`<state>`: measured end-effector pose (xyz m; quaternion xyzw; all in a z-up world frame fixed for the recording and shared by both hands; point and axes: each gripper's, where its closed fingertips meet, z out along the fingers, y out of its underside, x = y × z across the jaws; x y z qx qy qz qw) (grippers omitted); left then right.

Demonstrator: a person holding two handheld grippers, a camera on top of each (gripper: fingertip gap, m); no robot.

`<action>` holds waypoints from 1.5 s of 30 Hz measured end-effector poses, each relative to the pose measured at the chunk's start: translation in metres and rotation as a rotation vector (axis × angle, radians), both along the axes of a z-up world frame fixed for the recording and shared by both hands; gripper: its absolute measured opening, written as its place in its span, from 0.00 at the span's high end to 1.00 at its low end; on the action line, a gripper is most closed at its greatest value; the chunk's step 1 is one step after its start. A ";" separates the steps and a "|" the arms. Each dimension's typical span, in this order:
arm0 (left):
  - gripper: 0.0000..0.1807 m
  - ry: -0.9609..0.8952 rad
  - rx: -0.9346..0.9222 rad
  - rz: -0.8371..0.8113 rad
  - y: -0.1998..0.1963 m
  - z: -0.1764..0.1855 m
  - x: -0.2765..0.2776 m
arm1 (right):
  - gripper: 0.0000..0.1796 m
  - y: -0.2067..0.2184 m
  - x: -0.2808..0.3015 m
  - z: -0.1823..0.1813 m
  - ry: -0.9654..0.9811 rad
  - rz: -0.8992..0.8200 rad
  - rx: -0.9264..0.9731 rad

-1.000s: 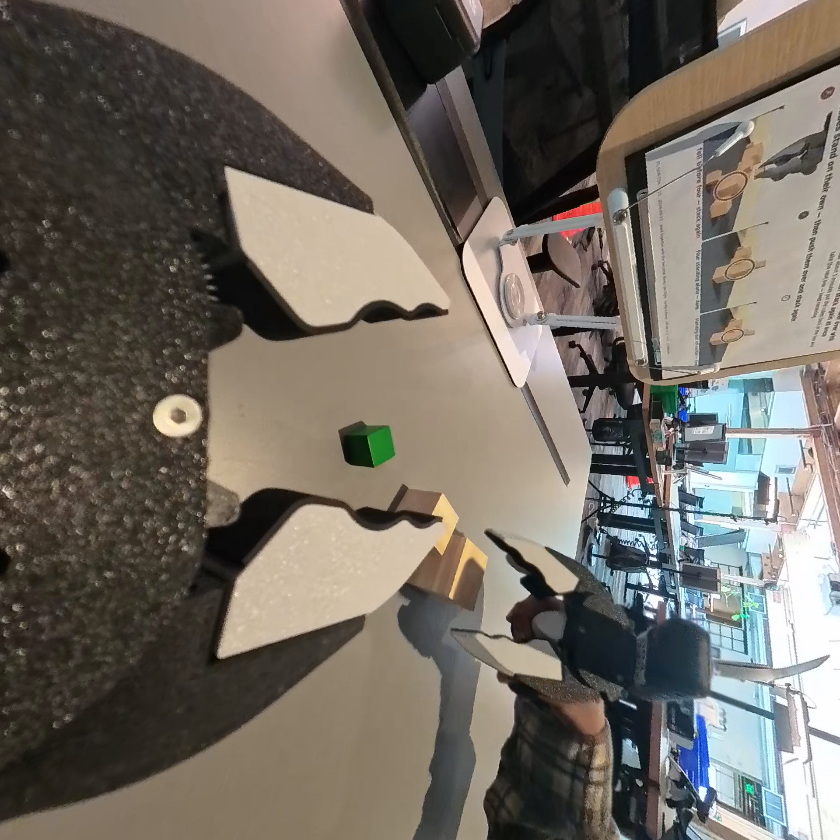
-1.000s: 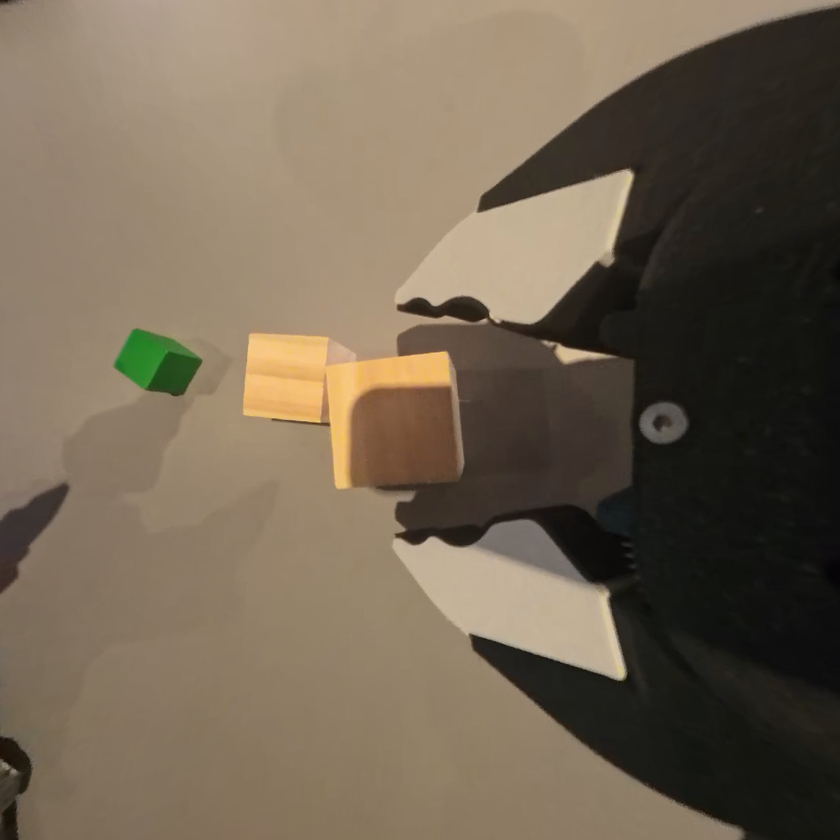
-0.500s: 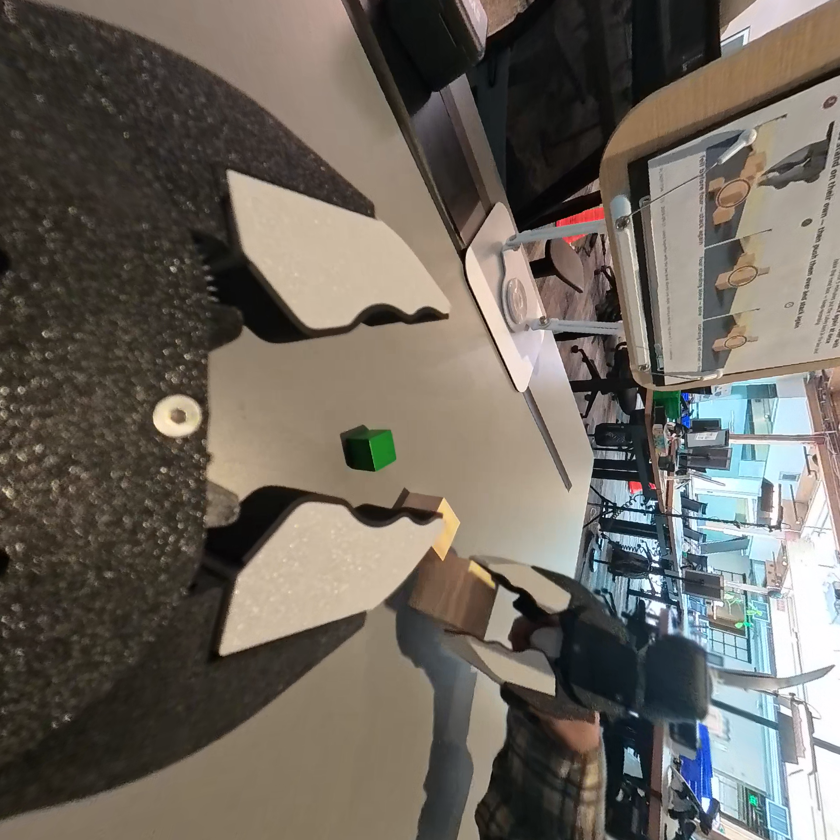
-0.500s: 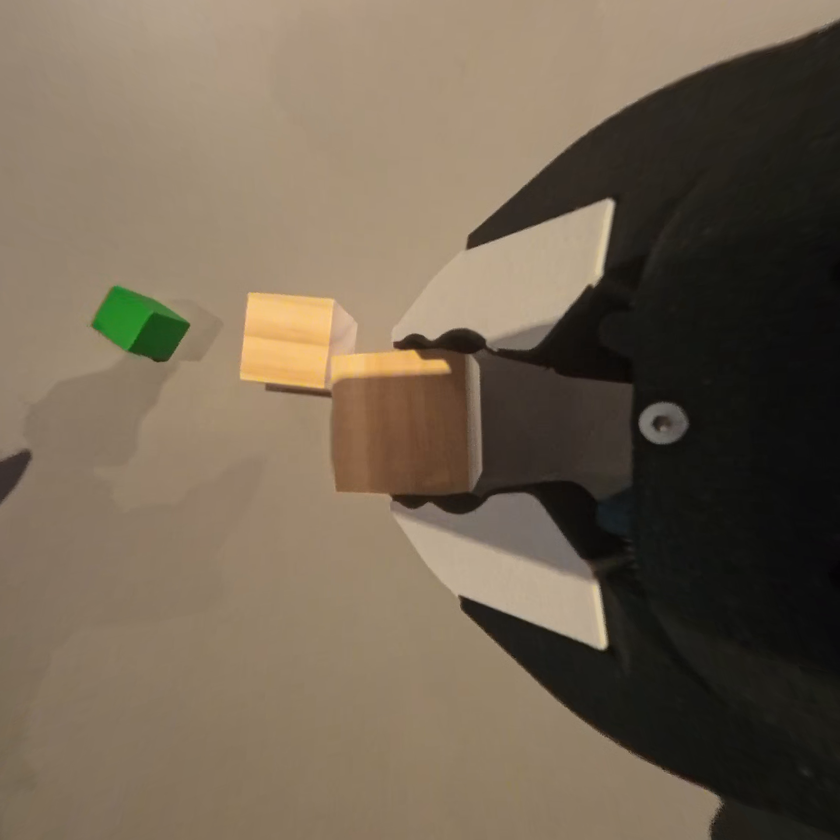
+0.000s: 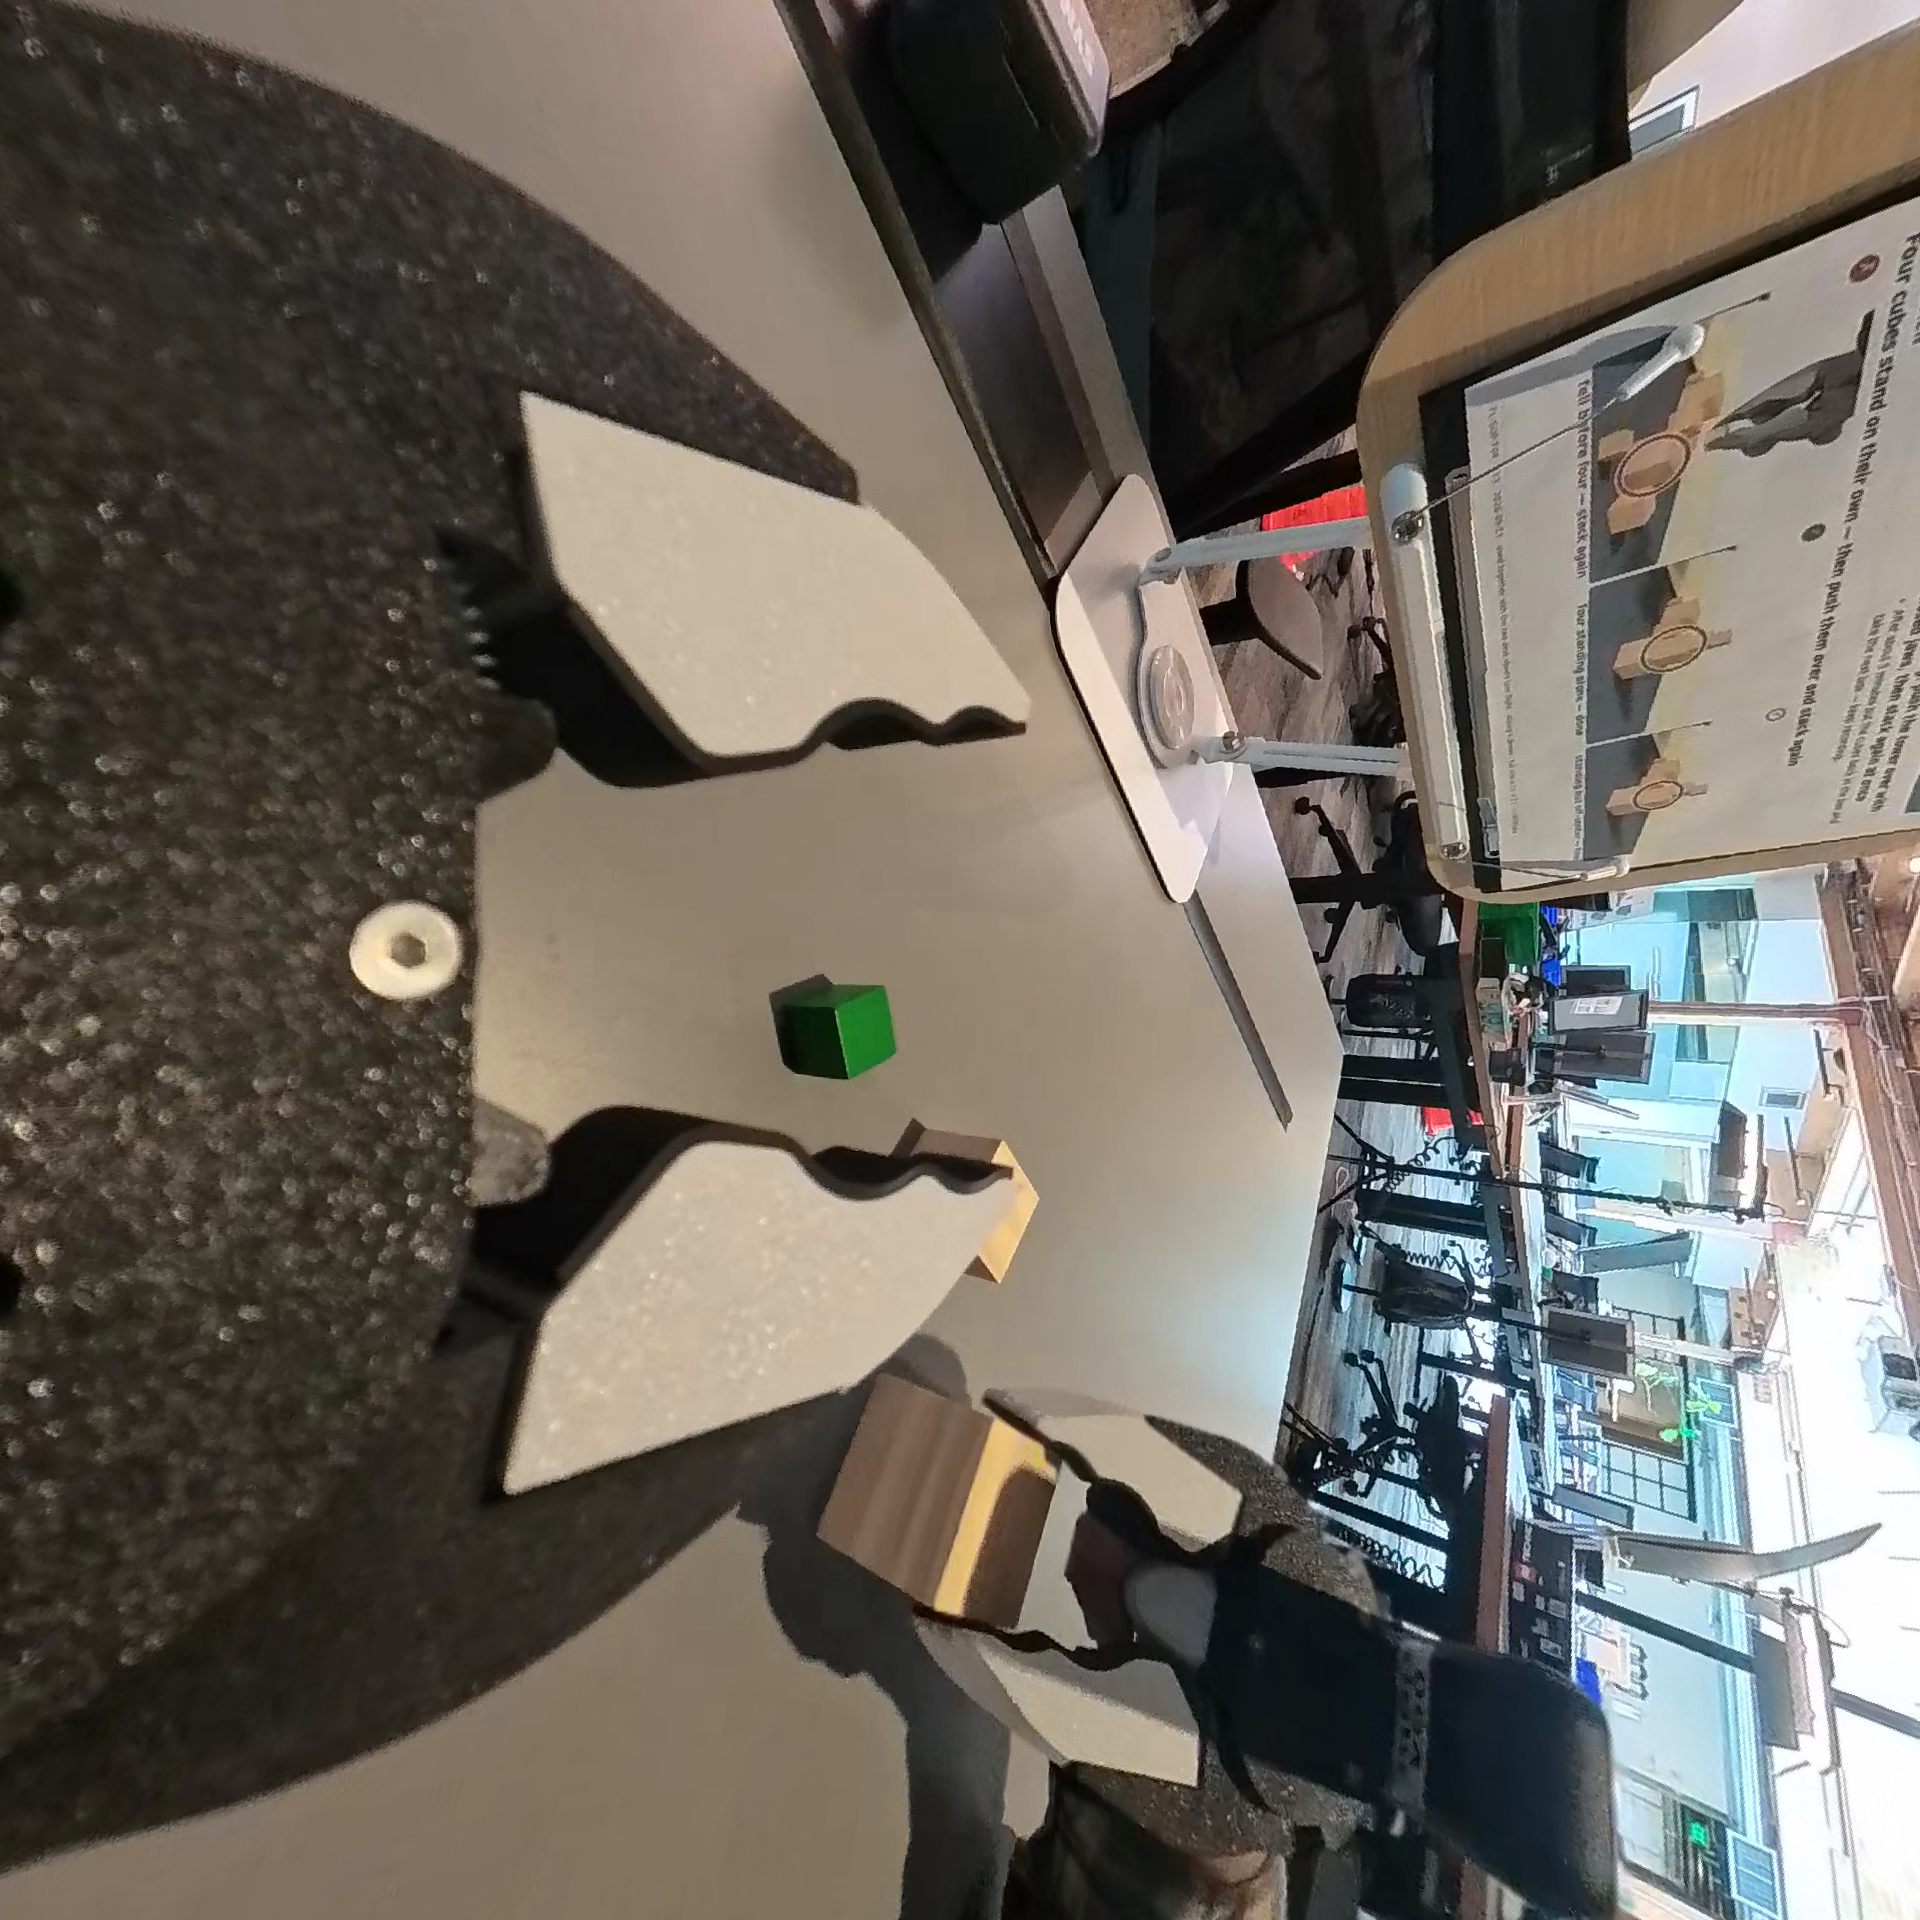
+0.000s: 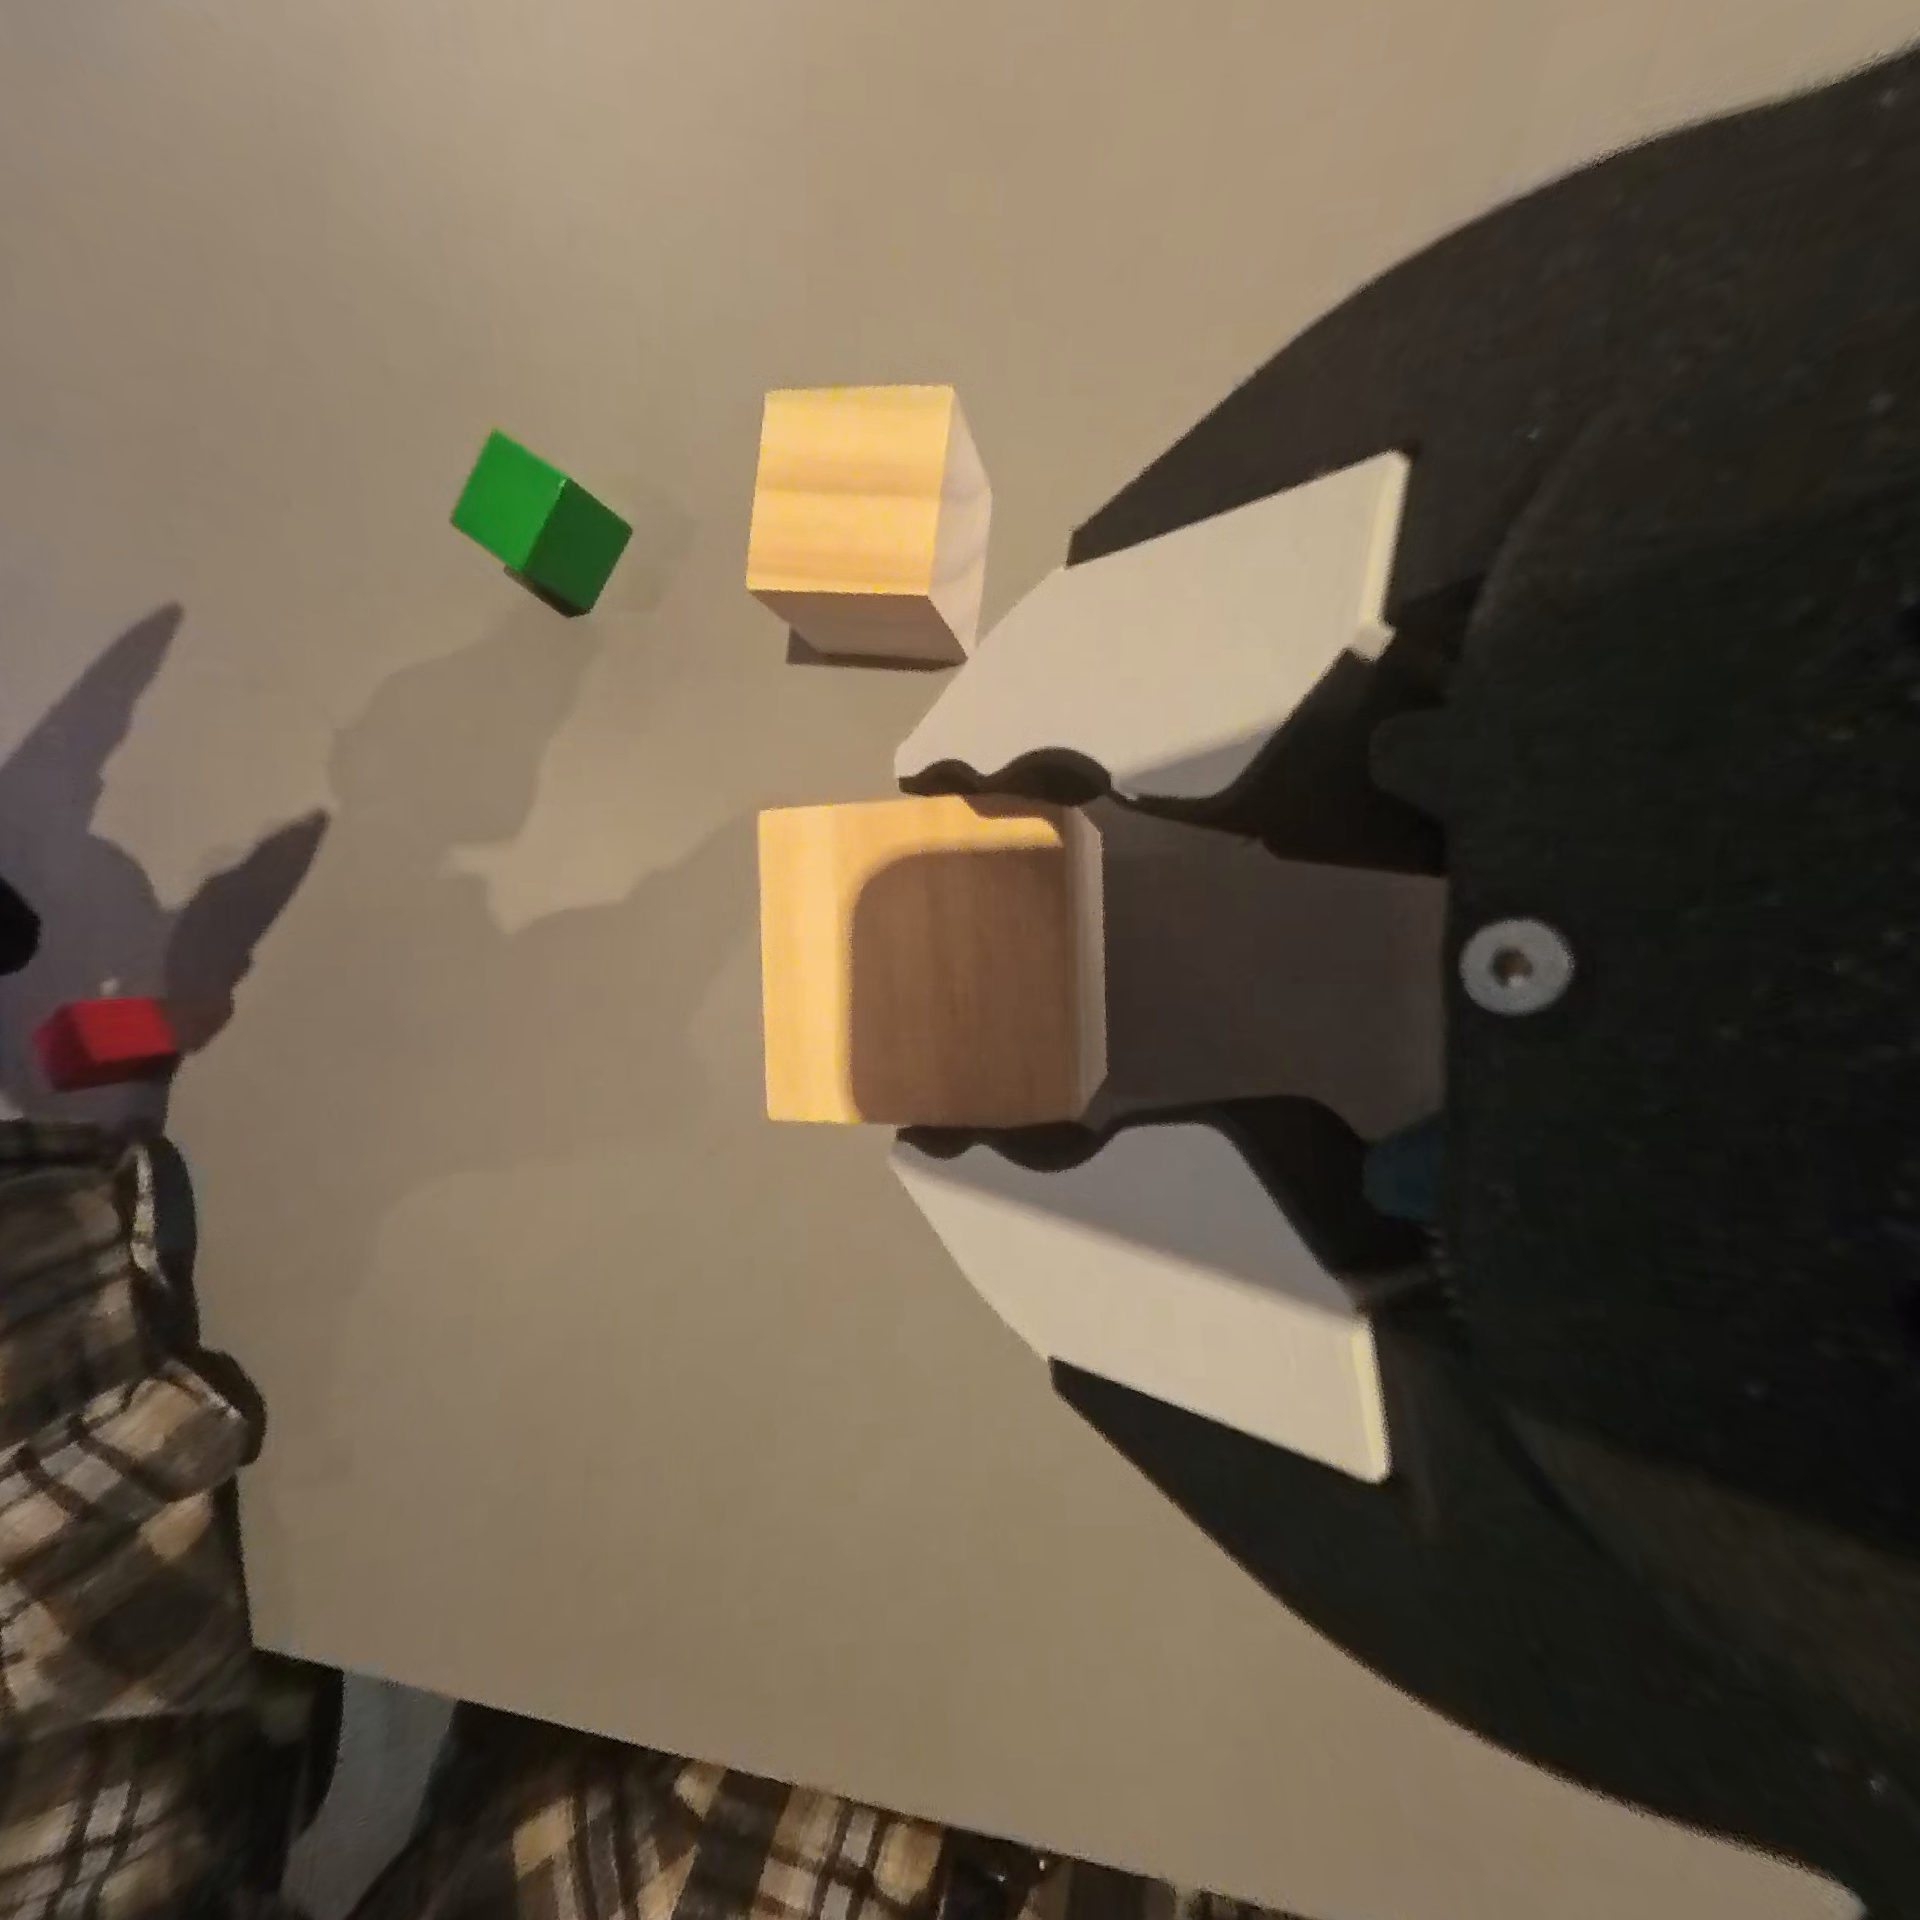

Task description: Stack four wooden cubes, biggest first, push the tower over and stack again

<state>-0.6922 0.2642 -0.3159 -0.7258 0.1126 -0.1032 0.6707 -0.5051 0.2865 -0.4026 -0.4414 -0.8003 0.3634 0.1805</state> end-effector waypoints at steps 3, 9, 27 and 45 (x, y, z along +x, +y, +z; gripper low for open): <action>0.58 0.001 -0.003 -0.001 0.000 -0.001 0.000 | 0.67 0.002 0.000 -0.008 -0.002 -0.016 0.008; 0.58 0.000 -0.008 -0.002 0.001 -0.002 0.000 | 0.67 0.003 -0.001 -0.017 0.009 -0.022 0.048; 0.58 -0.002 -0.001 0.012 0.000 0.000 -0.004 | 0.60 0.075 -0.049 0.030 0.010 -0.234 0.062; 0.58 0.003 -0.004 0.009 -0.001 0.001 -0.003 | 0.75 0.066 -0.066 -0.027 -0.235 -0.179 0.053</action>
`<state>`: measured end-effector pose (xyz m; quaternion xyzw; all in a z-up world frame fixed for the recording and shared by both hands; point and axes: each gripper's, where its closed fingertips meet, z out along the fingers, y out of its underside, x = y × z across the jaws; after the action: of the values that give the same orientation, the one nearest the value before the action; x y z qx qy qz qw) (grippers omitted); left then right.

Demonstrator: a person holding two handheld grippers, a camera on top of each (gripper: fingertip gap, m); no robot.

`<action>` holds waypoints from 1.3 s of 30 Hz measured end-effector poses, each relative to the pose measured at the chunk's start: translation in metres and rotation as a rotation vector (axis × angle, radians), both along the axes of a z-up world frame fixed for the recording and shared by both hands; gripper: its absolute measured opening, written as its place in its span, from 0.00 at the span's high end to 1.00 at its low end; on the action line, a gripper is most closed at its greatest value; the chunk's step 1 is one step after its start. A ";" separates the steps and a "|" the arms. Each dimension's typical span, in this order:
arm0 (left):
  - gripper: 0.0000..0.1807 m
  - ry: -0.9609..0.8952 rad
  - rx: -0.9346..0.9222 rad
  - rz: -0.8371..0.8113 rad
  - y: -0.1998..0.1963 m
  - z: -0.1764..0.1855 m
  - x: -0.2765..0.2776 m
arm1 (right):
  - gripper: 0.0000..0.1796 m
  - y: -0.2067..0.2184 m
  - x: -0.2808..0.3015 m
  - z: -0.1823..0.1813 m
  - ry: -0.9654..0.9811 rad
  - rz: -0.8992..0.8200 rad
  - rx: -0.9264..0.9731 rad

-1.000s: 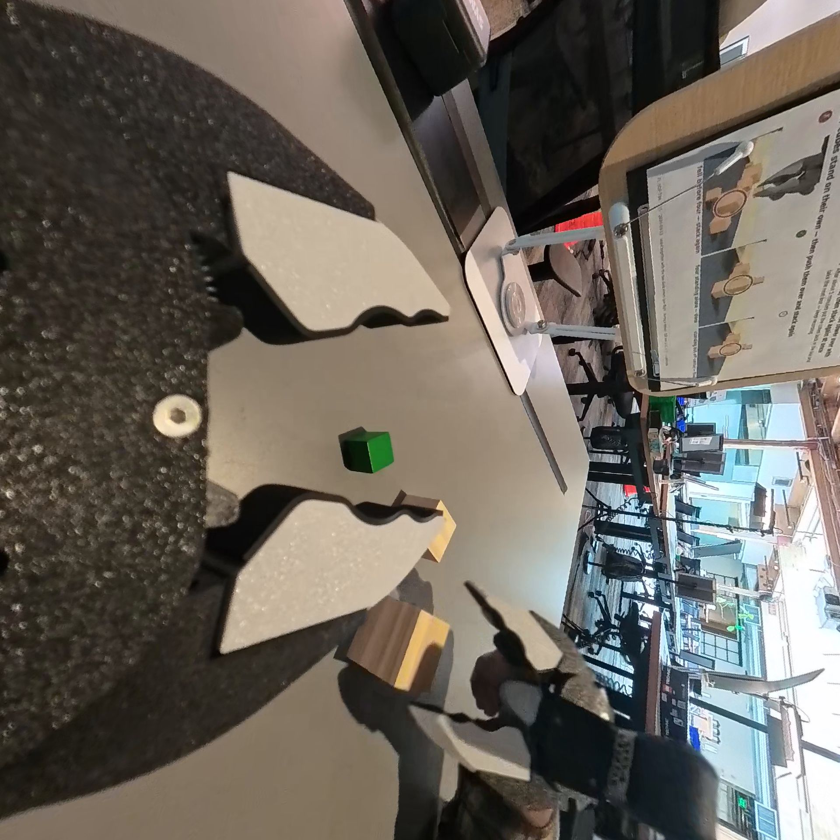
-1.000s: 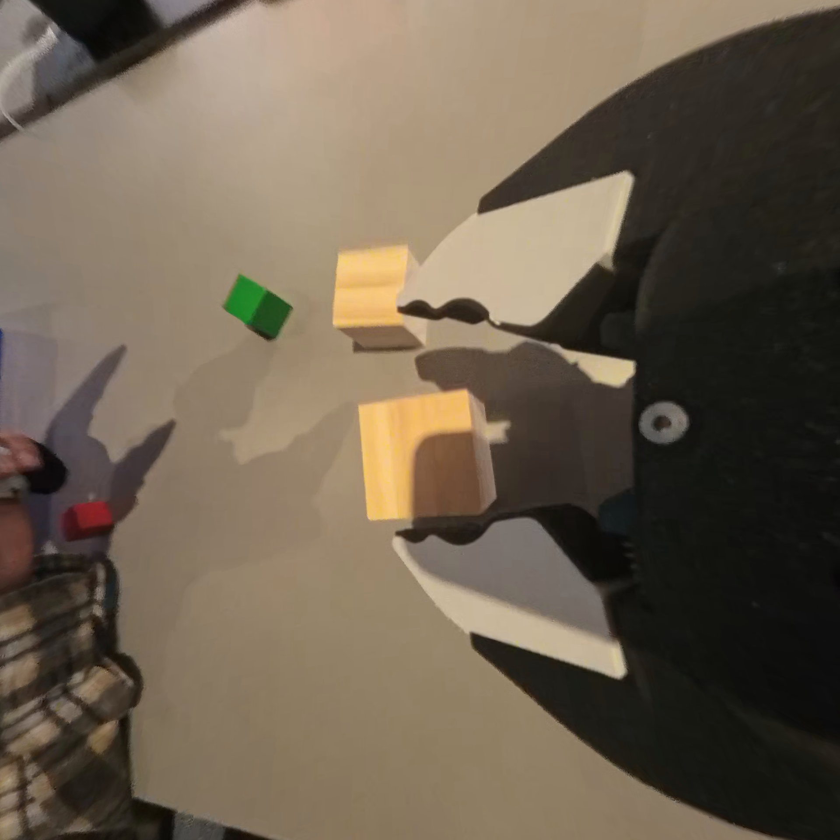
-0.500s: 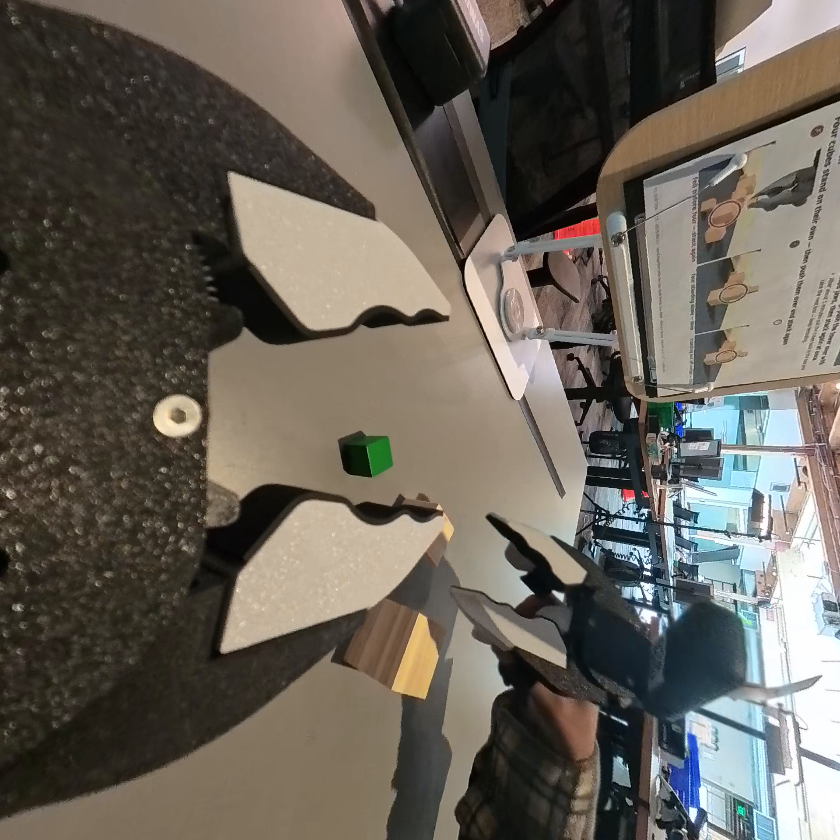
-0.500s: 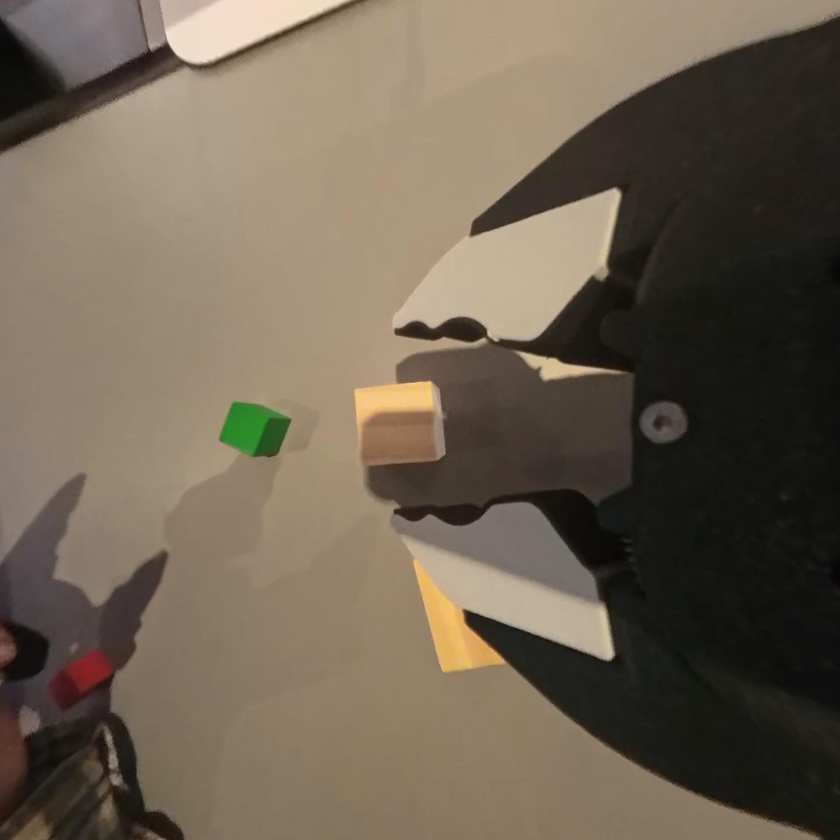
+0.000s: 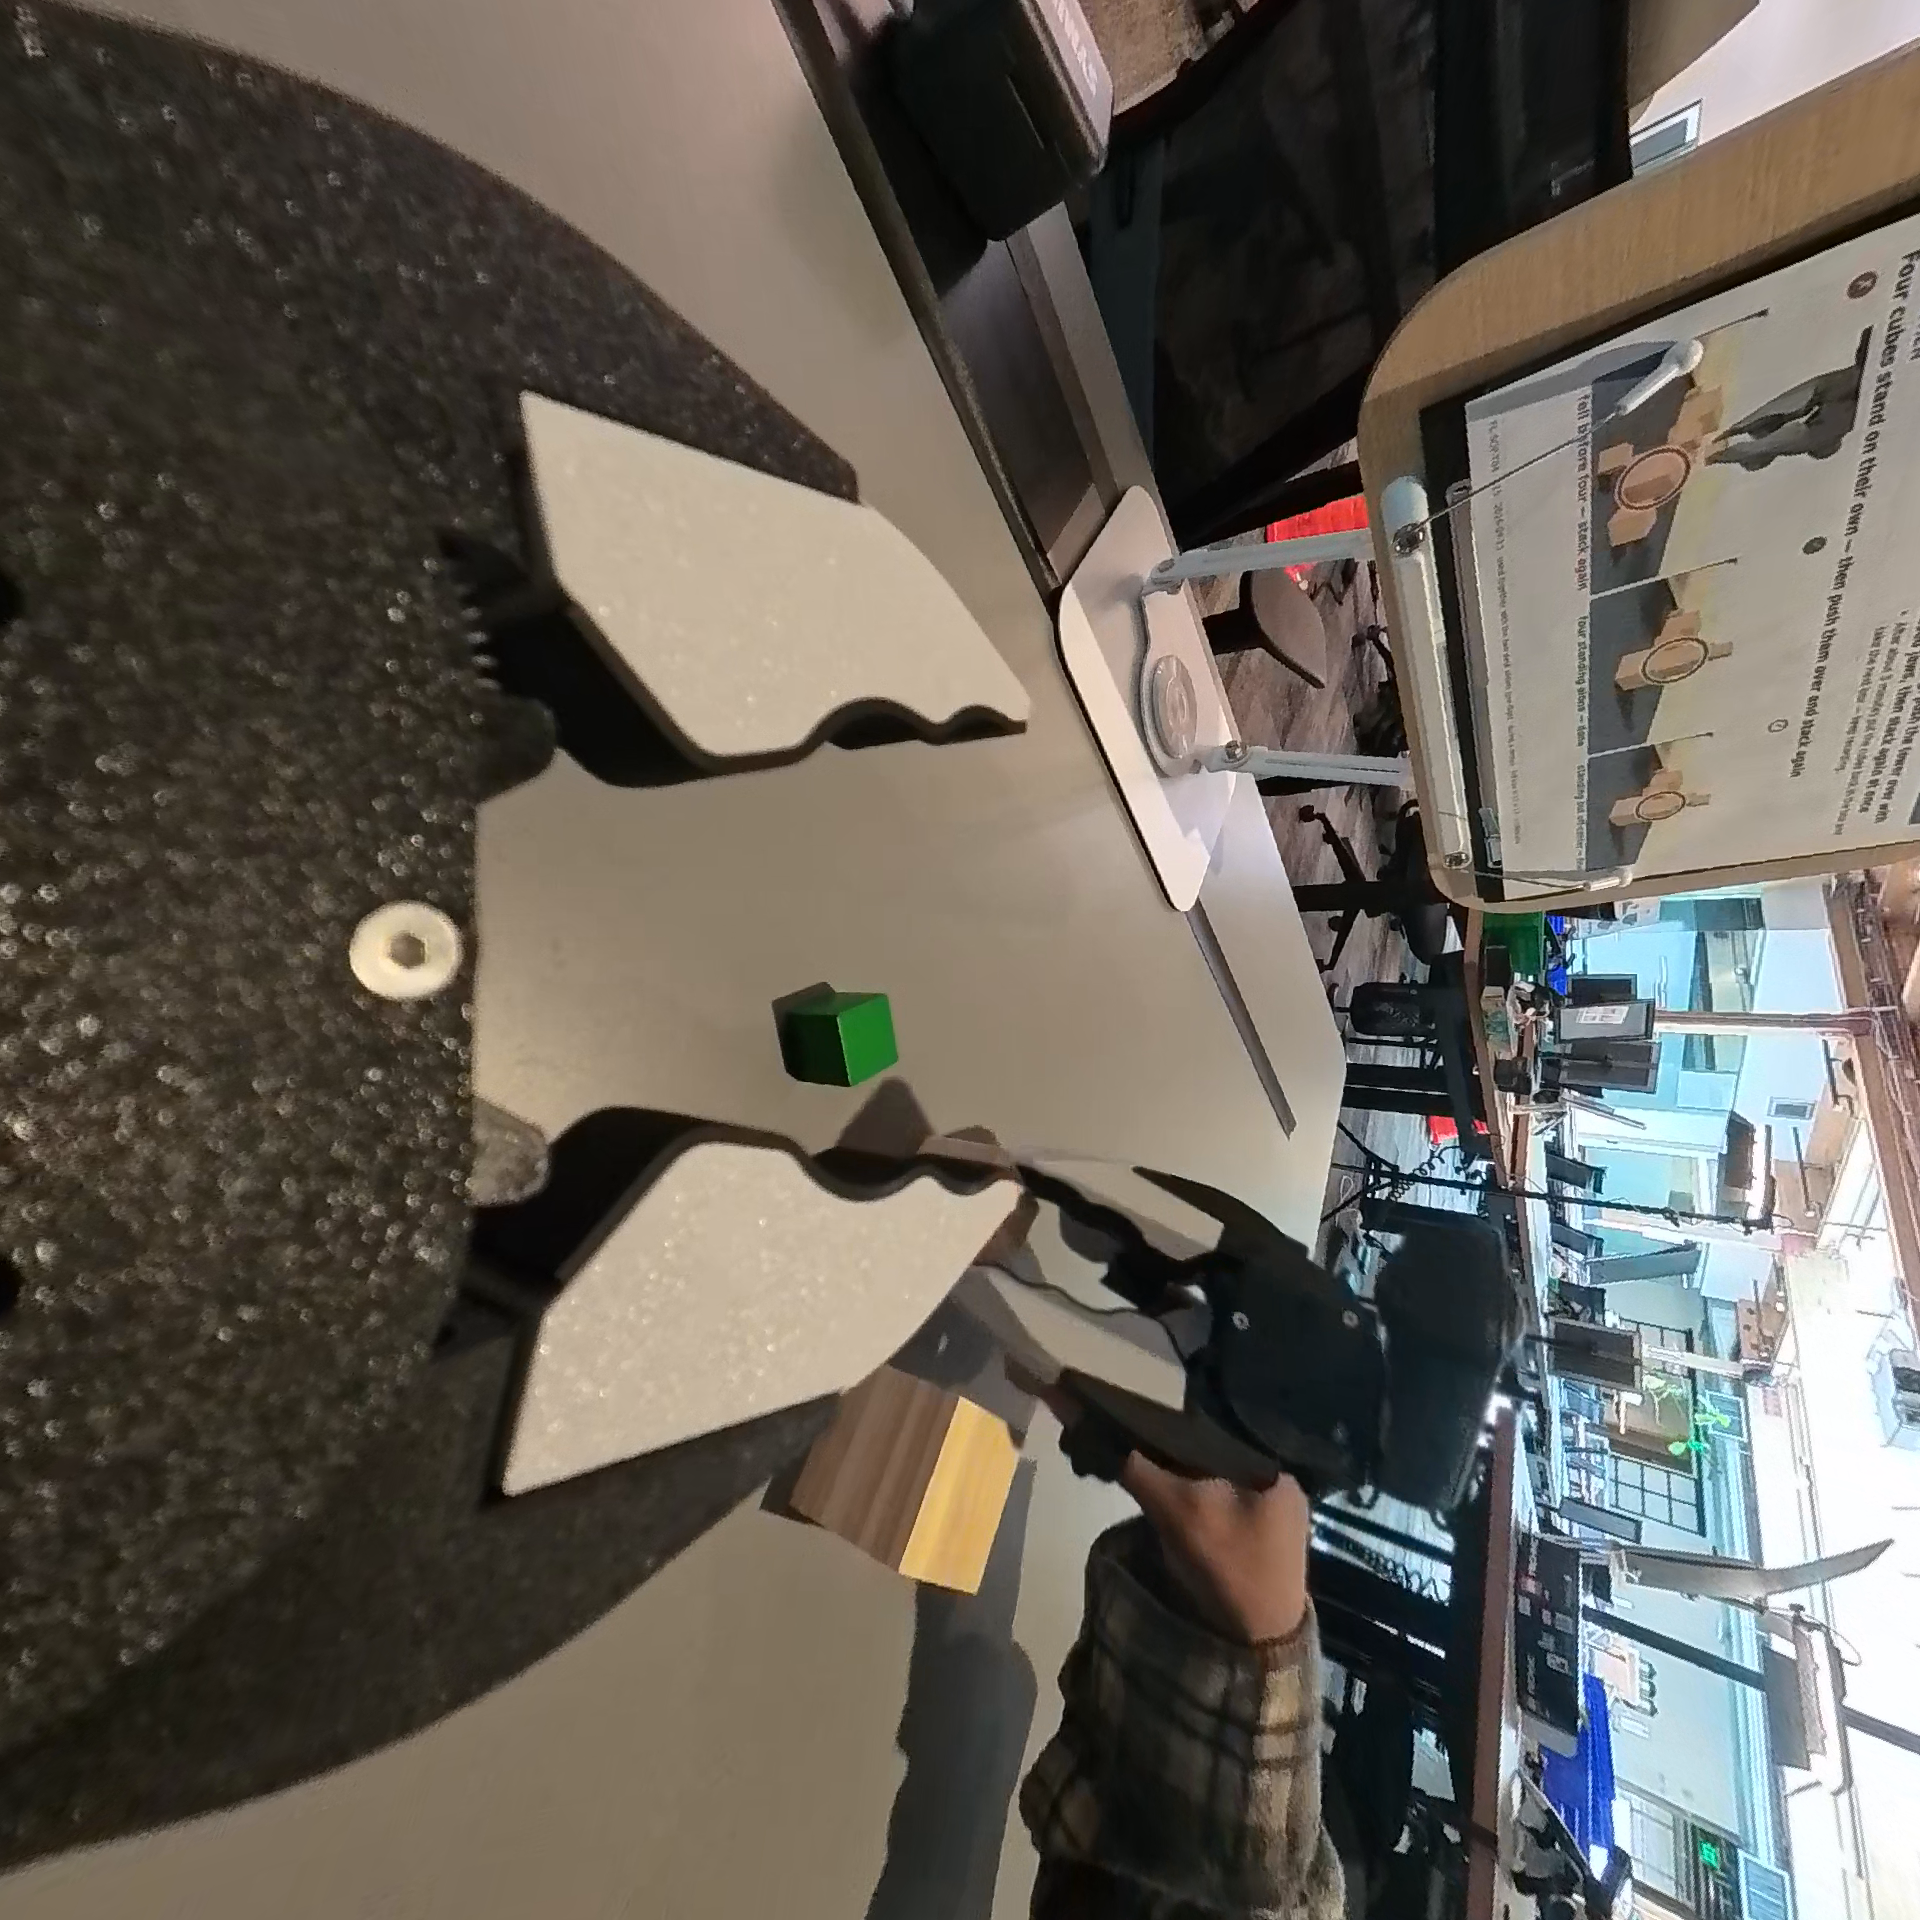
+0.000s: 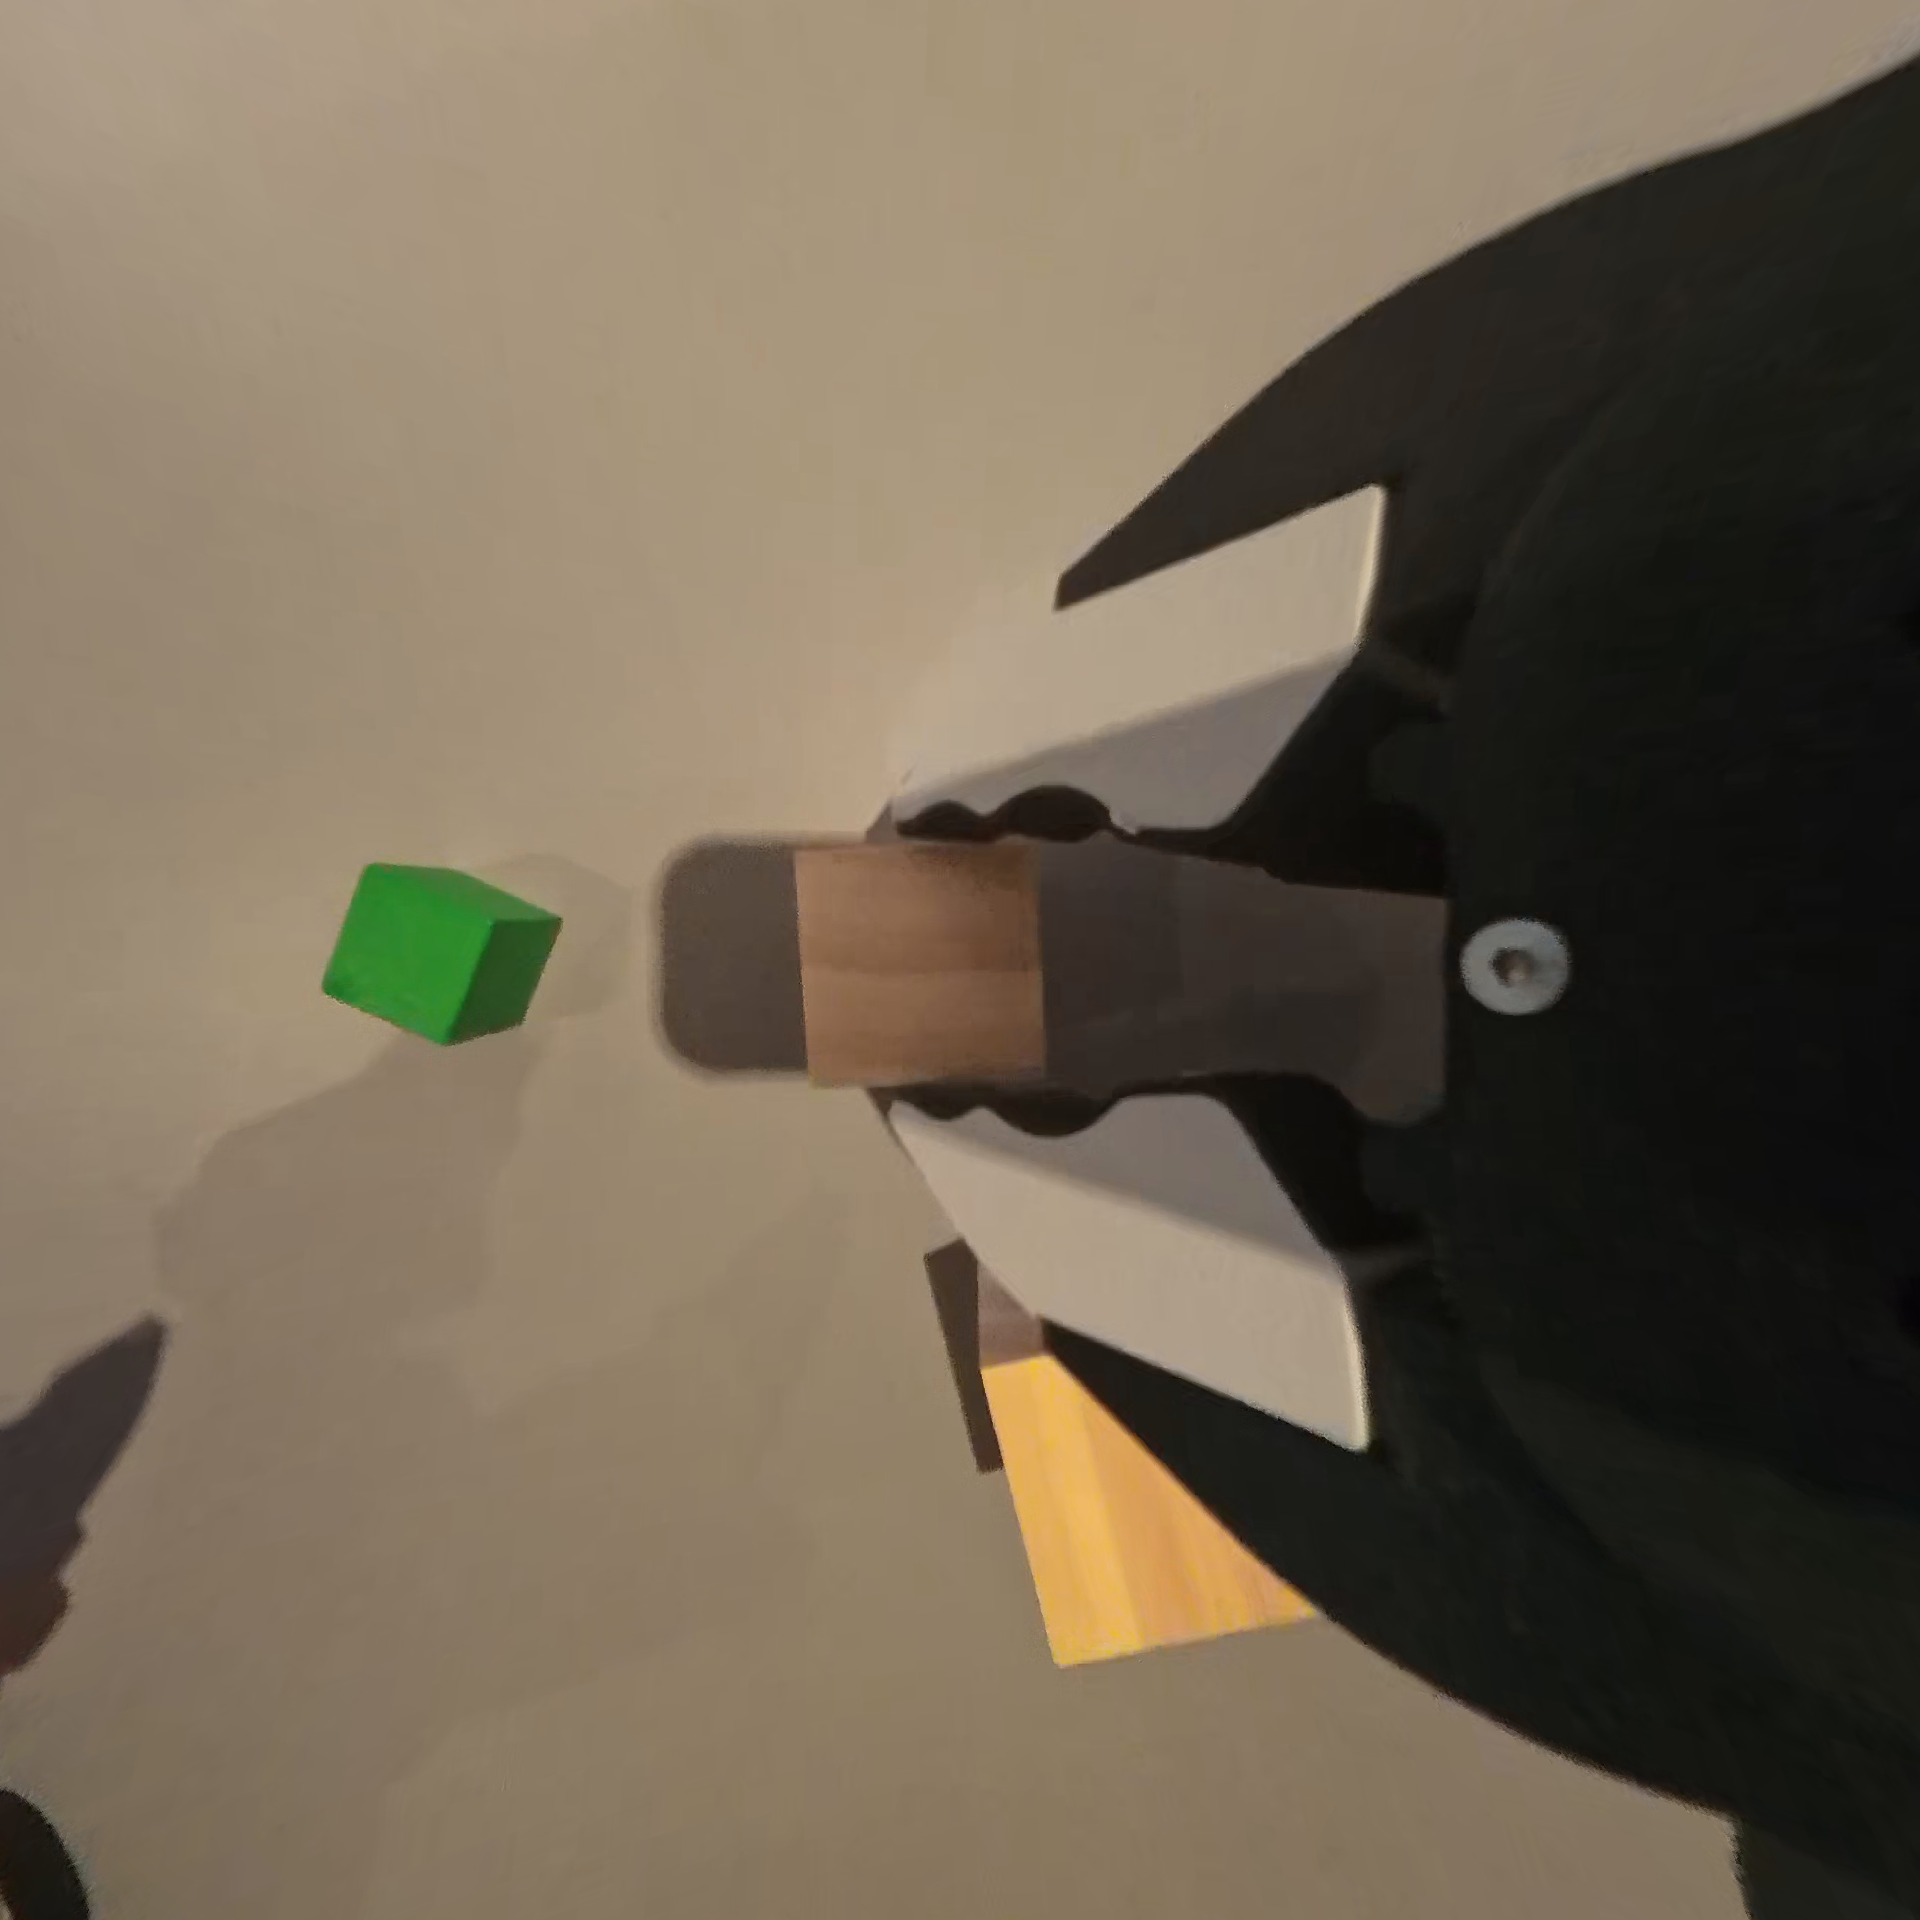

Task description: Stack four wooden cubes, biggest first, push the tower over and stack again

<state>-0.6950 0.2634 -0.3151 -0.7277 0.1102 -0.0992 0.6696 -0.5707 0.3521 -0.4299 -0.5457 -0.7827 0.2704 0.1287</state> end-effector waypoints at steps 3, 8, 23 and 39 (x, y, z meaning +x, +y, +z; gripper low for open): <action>0.58 -0.001 0.000 0.000 0.000 0.000 0.000 | 0.76 0.006 -0.003 0.001 -0.006 -0.007 -0.001; 0.58 -0.001 0.000 0.001 0.000 0.000 0.000 | 0.76 0.013 0.003 0.034 0.059 -0.005 -0.012; 0.58 0.000 0.002 -0.001 0.000 0.001 0.002 | 0.76 -0.055 0.069 0.057 0.037 0.218 0.040; 0.58 -0.001 -0.002 -0.006 0.000 0.000 0.003 | 0.76 -0.060 0.066 0.051 0.041 0.220 0.000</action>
<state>-0.6919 0.2638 -0.3146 -0.7281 0.1120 -0.1014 0.6686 -0.5042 0.2923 -0.3784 -0.4508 -0.8351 0.2939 0.1141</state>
